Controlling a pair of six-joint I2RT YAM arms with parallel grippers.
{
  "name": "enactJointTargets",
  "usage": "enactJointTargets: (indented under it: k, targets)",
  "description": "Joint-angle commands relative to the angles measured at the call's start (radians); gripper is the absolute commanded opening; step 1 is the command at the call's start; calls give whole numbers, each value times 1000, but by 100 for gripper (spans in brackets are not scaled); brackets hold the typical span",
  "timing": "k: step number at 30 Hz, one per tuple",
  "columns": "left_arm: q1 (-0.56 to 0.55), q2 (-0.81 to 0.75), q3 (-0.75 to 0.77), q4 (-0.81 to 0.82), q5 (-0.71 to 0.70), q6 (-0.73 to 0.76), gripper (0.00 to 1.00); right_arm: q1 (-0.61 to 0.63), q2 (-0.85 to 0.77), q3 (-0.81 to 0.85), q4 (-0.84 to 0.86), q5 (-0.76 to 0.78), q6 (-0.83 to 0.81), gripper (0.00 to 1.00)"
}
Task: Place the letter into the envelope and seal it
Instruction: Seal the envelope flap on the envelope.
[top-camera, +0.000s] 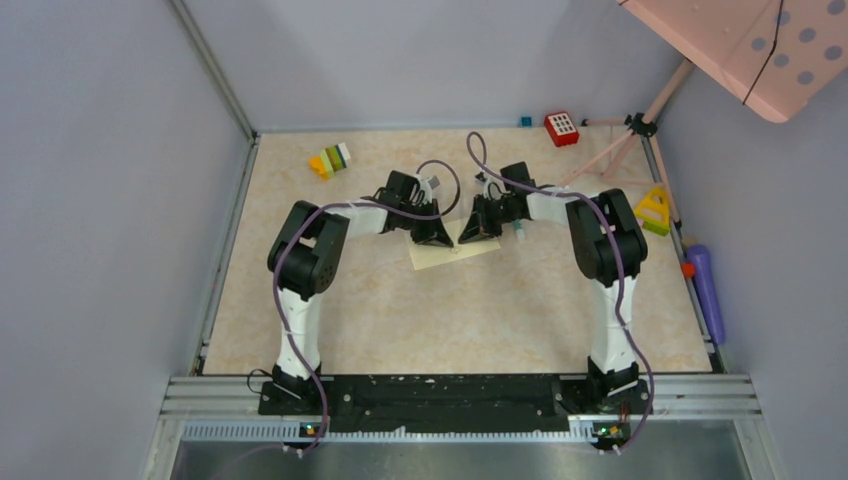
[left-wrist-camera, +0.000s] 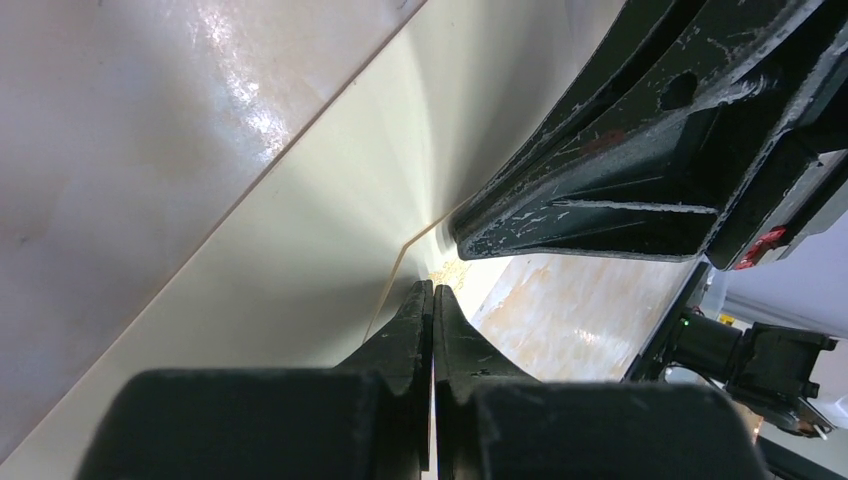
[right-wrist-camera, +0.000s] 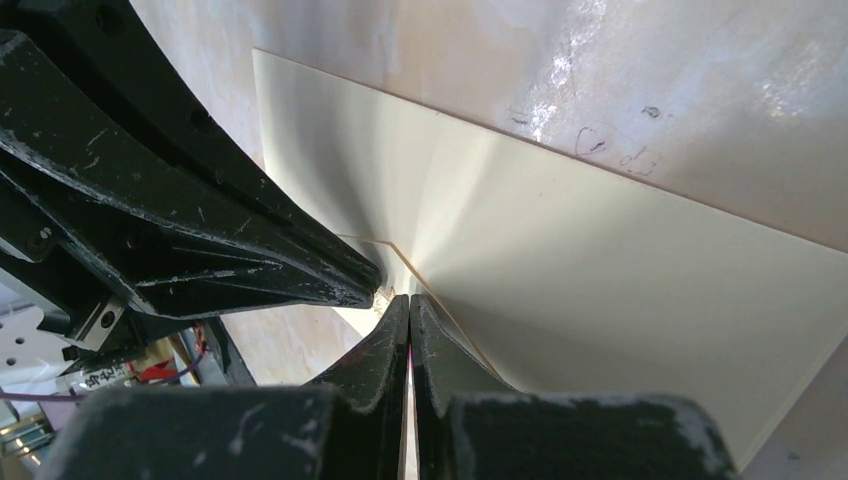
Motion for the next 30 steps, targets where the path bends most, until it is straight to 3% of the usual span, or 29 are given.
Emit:
enactJointTargets:
  k: [1,12,30]
  targets:
    - [-28,35,8,-65,-94,44,0,36,69,6,-23,109,-31,0]
    - [-42,49,15,-130,-206,60,0,4,32,-5,-73,155,-76,0]
    - [-52,50,12,-138,-223,51,0,-87,-62,-77,-135,168,-184,0]
